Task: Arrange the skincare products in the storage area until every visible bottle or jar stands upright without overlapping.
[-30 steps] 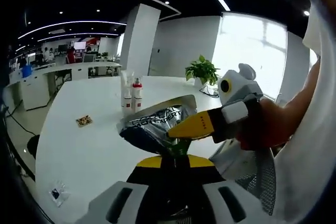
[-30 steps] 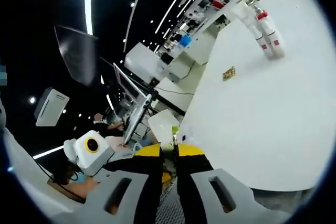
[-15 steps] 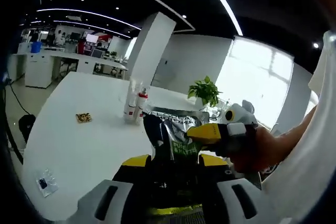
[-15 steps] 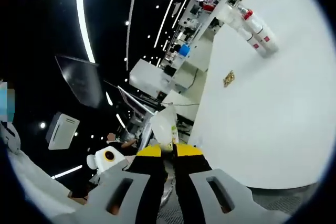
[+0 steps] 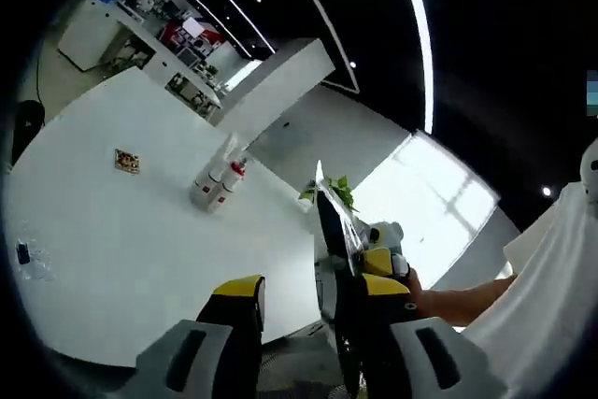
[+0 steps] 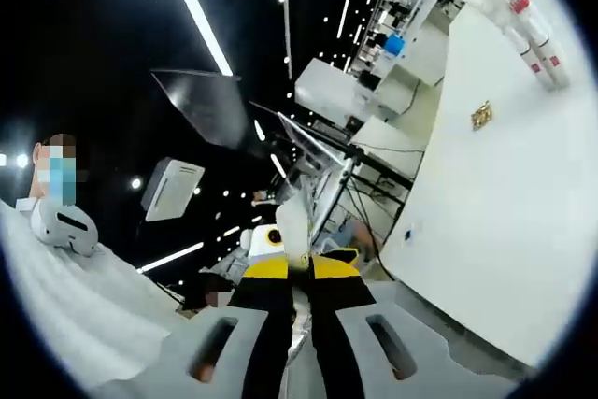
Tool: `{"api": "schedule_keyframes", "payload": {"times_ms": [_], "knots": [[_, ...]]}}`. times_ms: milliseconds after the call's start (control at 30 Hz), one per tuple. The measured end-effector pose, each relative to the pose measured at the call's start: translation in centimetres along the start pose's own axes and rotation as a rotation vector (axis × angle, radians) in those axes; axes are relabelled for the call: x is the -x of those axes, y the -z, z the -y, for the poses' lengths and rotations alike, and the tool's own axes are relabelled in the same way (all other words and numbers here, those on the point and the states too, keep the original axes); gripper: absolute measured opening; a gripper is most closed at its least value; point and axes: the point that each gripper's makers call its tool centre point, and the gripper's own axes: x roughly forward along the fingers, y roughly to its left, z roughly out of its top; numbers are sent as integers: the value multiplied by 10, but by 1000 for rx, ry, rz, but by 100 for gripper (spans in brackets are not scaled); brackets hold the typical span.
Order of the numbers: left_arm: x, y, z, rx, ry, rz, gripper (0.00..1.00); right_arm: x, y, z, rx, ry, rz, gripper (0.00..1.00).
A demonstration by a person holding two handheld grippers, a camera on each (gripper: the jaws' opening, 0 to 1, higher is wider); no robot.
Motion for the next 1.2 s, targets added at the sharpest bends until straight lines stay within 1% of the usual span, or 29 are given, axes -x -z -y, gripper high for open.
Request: {"api": "schedule_keyframes", "payload": {"times_ms": [33,67,100,133,200,233,267,300,333,367,400,533,567,600,633,667,700,767,833,900,967,1067,1100,1133,1167,1200], "knots": [[0,1,2,12,17,-9,29,-2,2,1,-1,4,-7,4],[1,3,4,-2,32,-17,20,-2,4,4,2,13,-15,4],[1,4,4,-8,31,-25,17,-3,6,5,9,18,-21,4],[1,4,1,-8,15,-24,17,-3,6,6,-3,17,-17,4],[2,3,2,14,25,-22,15,-1,6,7,-36,10,-6,4],[4,1,2,18,27,-10,13,-1,6,8,-40,9,4,4],[5,-2,2,8,27,10,6,-1,7,9,-36,14,11,5],[7,-5,8,21,65,25,3,-1,4,17,-21,50,45,8],[8,-8,5,22,45,41,3,0,1,19,-21,54,68,9],[7,-8,0,13,15,42,2,0,0,19,-41,51,85,9],[7,-8,0,24,17,41,2,-1,0,17,-75,38,100,11],[9,-14,-4,71,12,69,2,-7,1,21,-50,58,106,18],[9,-17,-5,80,7,86,2,-9,2,21,-48,57,102,22],[12,-25,-4,114,20,129,2,-13,7,23,-55,62,82,28],[13,-27,-5,122,24,140,2,-16,12,23,-53,67,62,33],[17,-33,-7,152,35,174,2,-19,23,26,-41,77,10,35],[20,-37,-8,177,40,197,2,-21,27,28,-28,85,-11,32],[26,-42,-10,211,53,230,2,-26,33,33,-25,109,-26,24],[30,-44,-10,226,69,249,2,-28,35,32,-35,100,-32,16],[31,-44,-15,222,41,257,2,-27,33,32,-63,91,-28,6],[33,-46,-18,244,36,274,2,-23,30,33,-85,87,-19,4],[33,-47,-19,234,21,285,2,-19,25,32,-100,87,-10,1],[33,-48,-20,236,17,290,2,-17,23,31,-109,74,0,0],[35,-49,-22,236,12,301,2,-16,18,30,-135,59,27,0],[36,-49,-23,240,9,306,2,-15,12,28,-151,40,66,0],[37,-50,-24,246,8,315,2,-13,2,27,-194,19,127,0]]}}
